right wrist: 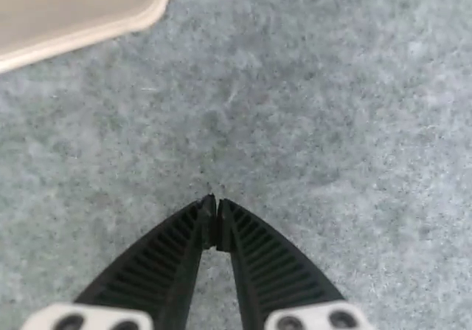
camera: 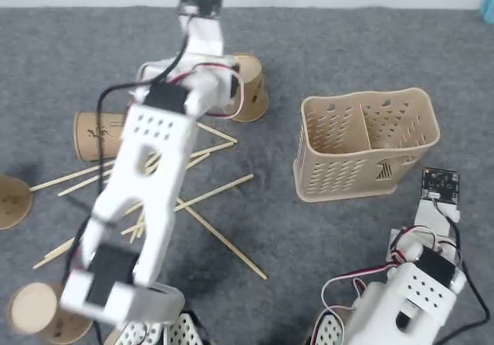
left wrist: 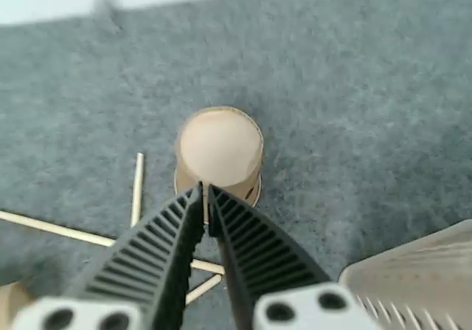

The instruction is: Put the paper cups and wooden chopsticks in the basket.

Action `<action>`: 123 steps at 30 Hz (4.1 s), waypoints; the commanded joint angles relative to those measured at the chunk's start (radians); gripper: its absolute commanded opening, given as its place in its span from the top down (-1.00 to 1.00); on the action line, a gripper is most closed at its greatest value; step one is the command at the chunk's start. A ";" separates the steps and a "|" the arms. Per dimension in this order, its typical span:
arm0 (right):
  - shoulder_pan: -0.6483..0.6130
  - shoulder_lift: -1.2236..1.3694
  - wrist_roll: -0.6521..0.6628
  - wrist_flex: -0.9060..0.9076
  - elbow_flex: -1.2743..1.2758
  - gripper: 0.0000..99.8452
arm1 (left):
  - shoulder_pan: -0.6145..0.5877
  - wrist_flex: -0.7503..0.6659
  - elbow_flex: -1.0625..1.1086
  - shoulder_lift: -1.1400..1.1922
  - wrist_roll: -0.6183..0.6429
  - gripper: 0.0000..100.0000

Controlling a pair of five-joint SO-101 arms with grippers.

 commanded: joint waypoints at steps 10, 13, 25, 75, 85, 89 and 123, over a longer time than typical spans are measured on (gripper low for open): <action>-0.059 -0.019 -0.009 -0.047 0.006 0.98 | 0.038 -0.140 -0.232 0.348 0.000 0.98; -0.061 -0.019 -0.009 -0.047 0.006 0.98 | 0.061 -0.147 -0.232 0.356 0.000 0.98; -0.061 -0.019 -0.006 -0.047 0.006 0.98 | 0.051 -0.196 -0.208 0.397 -0.005 0.98; -0.064 -0.019 -0.008 -0.045 0.011 0.98 | -0.114 0.440 -0.410 0.087 -0.100 0.97; -0.065 -0.019 -0.008 -0.047 0.011 0.98 | -0.118 0.511 -0.993 0.667 -0.100 0.97; -0.088 -0.019 -0.008 -0.047 0.011 0.98 | -0.112 0.605 -1.251 0.879 -0.100 0.97; -0.088 -0.019 -0.002 -0.045 0.011 0.98 | -0.161 0.752 -0.282 0.325 -0.256 0.97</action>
